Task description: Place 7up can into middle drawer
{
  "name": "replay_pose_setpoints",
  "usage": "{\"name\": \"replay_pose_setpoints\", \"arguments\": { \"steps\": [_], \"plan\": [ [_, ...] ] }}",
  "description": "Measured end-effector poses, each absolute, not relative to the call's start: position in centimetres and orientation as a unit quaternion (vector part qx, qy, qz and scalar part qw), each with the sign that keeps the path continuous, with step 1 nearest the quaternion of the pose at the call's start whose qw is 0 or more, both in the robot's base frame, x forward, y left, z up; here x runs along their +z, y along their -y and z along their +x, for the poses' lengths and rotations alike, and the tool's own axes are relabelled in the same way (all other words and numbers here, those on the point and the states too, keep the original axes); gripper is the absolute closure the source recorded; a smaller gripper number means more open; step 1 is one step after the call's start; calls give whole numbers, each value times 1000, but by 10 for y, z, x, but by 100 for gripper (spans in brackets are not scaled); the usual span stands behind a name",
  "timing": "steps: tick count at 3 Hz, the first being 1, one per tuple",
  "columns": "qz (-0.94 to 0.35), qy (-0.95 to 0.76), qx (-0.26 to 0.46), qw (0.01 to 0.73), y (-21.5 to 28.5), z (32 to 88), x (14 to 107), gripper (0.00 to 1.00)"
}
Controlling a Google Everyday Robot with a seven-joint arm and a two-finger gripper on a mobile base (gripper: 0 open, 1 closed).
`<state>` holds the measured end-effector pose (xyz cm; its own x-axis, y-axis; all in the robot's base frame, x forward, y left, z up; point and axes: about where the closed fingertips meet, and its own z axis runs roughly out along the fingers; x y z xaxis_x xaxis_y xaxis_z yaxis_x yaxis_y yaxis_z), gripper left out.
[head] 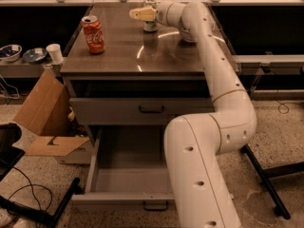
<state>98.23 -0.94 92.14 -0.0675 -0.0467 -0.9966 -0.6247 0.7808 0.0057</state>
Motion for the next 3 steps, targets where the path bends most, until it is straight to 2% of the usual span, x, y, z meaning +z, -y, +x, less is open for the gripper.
{"name": "replay_pose_setpoints", "arguments": {
  "steps": [3],
  "plan": [
    [-251,-675,229,655,0,985,920,70]
  ]
}}
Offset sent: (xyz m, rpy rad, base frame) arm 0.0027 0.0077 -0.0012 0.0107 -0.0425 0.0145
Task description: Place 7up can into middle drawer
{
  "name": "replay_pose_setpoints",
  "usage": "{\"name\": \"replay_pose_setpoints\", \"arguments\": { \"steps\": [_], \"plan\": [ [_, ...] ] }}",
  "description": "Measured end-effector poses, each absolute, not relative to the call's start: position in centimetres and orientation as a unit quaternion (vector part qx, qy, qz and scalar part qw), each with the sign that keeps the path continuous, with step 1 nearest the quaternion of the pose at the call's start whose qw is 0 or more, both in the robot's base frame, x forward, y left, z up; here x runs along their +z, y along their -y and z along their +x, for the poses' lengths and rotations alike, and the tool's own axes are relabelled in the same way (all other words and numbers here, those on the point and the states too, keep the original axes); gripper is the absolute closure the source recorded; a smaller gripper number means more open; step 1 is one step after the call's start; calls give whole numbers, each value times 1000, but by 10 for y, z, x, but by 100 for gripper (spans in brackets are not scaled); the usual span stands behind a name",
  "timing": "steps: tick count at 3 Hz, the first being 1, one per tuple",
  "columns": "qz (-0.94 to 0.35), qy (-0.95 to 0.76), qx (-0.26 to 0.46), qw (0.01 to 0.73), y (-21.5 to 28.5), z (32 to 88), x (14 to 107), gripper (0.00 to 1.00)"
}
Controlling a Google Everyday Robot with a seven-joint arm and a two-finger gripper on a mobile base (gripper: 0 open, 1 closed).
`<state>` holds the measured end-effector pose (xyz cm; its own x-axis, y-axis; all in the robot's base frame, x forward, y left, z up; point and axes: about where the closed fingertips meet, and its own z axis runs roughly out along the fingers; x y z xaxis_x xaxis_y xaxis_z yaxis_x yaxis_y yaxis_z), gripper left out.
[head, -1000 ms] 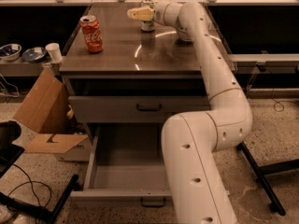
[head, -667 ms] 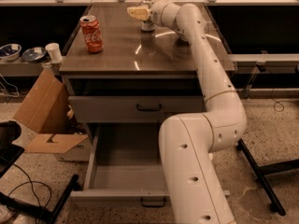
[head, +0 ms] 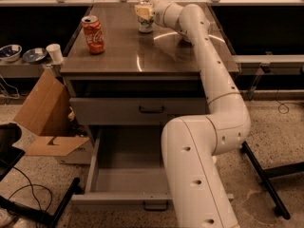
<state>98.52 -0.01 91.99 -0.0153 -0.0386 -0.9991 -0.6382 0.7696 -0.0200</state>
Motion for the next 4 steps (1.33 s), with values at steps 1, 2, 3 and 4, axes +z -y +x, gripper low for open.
{"name": "replay_pose_setpoints", "arguments": {
  "steps": [1,2,3,4],
  "plan": [
    [-252,-674,230,655,0,984,921,99],
    [-263,-668,238,654,0,974,936,100],
    [-307,-684,261,608,10,931,960,100],
    [-332,-719,283,541,20,892,951,100]
  ]
}}
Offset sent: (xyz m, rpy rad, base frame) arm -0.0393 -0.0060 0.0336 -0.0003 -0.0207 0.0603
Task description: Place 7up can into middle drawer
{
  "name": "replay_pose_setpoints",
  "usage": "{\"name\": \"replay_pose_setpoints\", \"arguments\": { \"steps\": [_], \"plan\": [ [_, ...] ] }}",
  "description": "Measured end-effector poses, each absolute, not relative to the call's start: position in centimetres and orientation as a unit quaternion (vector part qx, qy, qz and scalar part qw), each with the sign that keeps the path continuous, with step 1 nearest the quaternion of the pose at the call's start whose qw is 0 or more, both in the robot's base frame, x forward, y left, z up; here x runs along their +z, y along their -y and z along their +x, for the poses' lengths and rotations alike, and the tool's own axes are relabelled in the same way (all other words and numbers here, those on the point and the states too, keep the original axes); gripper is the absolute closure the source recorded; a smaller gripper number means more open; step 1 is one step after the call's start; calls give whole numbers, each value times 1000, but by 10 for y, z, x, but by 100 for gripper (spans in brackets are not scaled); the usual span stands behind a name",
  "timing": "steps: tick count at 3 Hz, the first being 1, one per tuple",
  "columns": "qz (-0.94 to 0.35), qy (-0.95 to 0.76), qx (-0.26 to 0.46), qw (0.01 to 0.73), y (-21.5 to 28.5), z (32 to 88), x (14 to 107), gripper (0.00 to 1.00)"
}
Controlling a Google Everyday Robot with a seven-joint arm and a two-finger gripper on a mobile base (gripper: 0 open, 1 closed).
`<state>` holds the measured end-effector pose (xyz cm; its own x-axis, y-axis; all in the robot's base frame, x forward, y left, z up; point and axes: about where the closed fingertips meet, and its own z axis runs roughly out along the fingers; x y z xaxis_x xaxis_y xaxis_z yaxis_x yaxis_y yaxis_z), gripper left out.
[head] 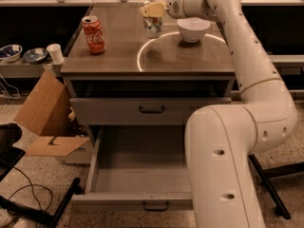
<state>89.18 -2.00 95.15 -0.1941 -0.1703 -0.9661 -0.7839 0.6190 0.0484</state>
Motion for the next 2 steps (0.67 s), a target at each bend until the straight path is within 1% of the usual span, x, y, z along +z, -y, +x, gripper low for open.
{"name": "replay_pose_setpoints", "arguments": {
  "steps": [1,2],
  "plan": [
    [-329,-741,282,514,58,842,987,100],
    [-302,-740,260,543,112,789,1046,100]
  ]
}}
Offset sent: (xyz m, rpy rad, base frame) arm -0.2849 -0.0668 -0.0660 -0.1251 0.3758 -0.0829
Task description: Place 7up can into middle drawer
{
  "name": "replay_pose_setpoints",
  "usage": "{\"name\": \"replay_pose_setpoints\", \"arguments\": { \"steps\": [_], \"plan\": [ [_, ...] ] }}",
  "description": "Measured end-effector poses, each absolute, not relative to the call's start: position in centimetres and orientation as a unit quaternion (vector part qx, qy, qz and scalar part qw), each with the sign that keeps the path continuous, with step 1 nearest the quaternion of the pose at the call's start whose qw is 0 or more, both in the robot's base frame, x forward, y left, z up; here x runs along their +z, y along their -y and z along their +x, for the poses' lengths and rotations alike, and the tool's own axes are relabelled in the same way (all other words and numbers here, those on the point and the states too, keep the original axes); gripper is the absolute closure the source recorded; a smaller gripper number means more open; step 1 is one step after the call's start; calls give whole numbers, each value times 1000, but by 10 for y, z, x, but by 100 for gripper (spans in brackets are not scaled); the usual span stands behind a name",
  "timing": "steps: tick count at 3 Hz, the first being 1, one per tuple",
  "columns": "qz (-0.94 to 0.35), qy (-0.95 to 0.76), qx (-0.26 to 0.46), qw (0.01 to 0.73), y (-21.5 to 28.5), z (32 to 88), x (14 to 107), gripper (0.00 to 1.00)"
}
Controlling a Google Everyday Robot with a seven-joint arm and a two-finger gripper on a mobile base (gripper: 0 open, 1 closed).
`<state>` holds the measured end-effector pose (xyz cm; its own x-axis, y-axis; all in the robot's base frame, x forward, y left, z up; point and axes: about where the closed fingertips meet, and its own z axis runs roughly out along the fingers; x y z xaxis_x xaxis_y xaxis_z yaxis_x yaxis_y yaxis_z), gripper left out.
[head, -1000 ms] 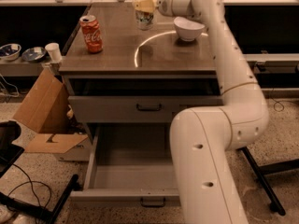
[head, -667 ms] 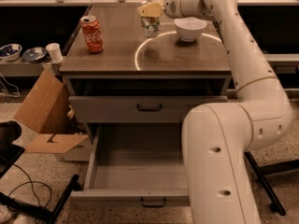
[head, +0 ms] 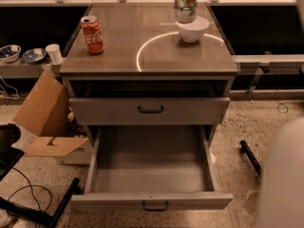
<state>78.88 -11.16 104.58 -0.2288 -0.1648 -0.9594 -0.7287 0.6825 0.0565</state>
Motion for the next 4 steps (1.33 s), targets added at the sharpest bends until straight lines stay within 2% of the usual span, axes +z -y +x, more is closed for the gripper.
{"name": "replay_pose_setpoints", "arguments": {
  "steps": [1,2,3,4],
  "plan": [
    [-263,-690,218,638,158,695,1156,100],
    [-238,-654,209,687,158,641,1189,100],
    [-194,-662,192,698,168,617,1124,100],
    [-167,-715,151,662,196,617,1012,100]
  ]
}}
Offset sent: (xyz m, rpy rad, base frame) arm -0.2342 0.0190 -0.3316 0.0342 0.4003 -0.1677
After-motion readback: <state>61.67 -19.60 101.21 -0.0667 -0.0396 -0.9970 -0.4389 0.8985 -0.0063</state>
